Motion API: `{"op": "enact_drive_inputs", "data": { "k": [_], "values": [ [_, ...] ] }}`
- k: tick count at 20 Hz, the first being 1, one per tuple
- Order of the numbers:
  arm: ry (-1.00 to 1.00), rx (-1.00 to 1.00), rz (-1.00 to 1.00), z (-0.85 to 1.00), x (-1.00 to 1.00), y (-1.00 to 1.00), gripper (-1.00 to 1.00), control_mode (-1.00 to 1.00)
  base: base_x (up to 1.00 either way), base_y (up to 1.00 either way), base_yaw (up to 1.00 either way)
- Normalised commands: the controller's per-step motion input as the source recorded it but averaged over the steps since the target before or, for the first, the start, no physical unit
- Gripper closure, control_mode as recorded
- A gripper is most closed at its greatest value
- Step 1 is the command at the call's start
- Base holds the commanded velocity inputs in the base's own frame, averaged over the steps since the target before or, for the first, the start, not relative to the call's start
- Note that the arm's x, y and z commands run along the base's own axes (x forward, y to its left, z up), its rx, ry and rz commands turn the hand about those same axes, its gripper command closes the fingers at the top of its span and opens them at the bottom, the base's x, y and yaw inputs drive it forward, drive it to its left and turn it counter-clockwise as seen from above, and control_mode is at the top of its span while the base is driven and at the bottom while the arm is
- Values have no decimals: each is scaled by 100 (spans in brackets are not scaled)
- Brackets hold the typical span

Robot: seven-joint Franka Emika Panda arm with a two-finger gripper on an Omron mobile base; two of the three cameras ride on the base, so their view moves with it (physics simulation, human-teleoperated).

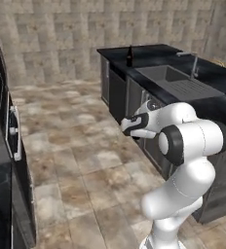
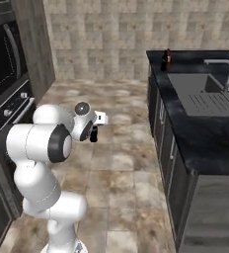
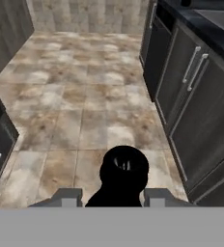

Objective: Place the large bottle from the dining counter next to the other large bottle outside the sink, and place the small bottle from the dining counter next to the other small bottle inside the sink.

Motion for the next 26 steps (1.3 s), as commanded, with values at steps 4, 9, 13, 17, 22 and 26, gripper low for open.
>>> {"op": "enact_drive_inputs", "data": {
  "k": [4,9,13,17,22,26],
  "values": [
    [0,0,0,0,0,0,100,100,92,65,-31],
    [0,0,0,0,0,0,100,100,77,67,-32],
    [0,0,0,0,0,0,100,100,74,56,-34],
    [0,0,0,0,0,0,100,100,85,46,-34],
    [0,0,0,0,0,0,100,100,58,52,-37],
    [0,0,0,0,0,0,100,100,48,50,-40]
  ]
}}
